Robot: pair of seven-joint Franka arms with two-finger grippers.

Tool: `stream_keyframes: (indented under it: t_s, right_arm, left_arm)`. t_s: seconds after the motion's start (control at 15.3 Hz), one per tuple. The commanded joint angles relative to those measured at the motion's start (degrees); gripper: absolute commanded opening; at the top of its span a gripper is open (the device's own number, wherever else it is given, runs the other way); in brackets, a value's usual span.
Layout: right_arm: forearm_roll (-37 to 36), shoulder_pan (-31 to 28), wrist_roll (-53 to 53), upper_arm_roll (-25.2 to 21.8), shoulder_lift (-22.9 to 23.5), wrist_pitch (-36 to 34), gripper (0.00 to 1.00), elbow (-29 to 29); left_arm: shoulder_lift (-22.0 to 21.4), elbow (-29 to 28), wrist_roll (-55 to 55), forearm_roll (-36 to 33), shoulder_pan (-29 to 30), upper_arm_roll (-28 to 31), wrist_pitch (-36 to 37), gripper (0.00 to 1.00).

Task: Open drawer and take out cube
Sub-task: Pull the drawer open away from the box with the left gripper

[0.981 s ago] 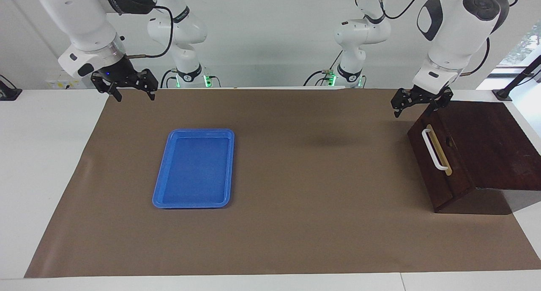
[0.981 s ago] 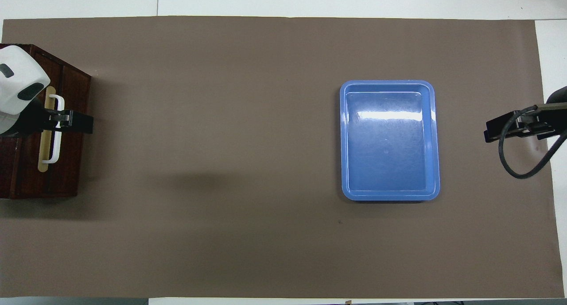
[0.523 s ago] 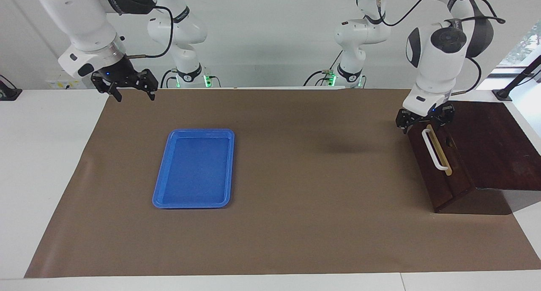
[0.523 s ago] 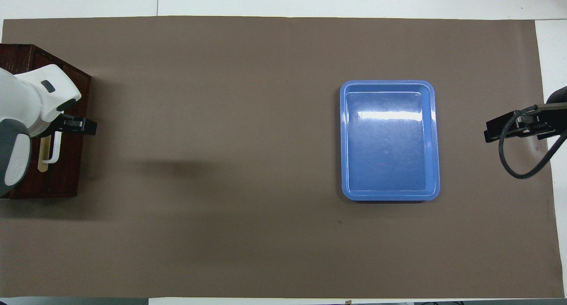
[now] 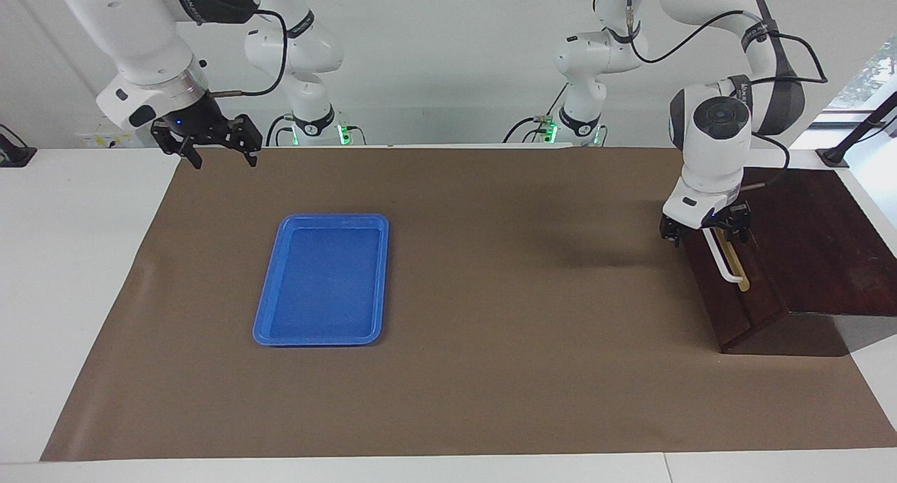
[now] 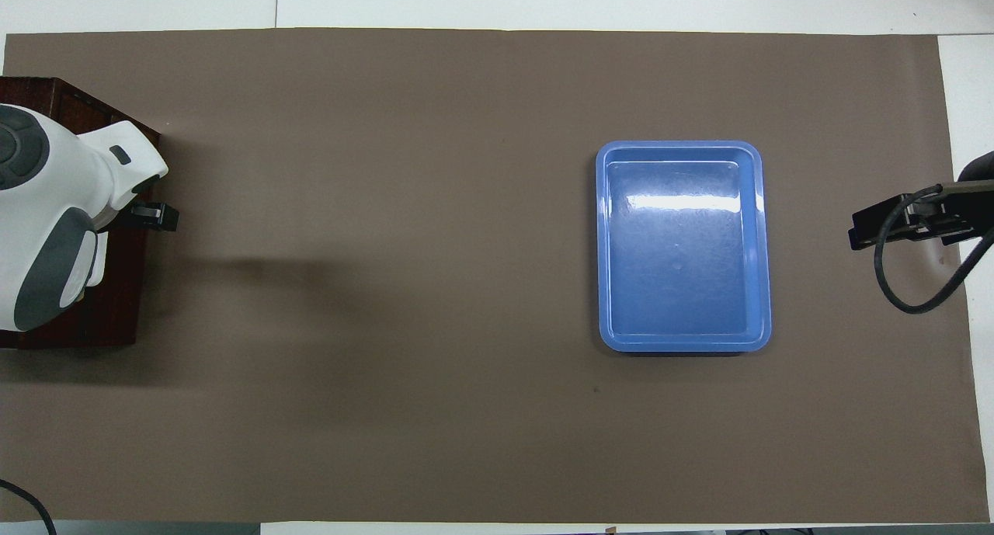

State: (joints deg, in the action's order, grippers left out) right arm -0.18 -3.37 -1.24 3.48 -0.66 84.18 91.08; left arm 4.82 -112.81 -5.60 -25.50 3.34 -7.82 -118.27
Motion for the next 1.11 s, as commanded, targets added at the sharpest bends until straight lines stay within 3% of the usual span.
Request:
stream_keyframes:
  t_s: [0.0,1.05]
  right_arm:
    - [-0.3,-1.0,0.3,0.7,-0.8,-0.2,1.0,1.0]
    - [-0.3,-1.5,0.3,0.6,-1.5,-0.2,1.0,2.3]
  left_arm:
    - [-0.1,-2.3,-0.8,-1.4,2.1,-0.2,-4.6,1.0]
    - [0.6,-7.1,-0.8,-1.4,1.6,-0.4,-10.7,1.0]
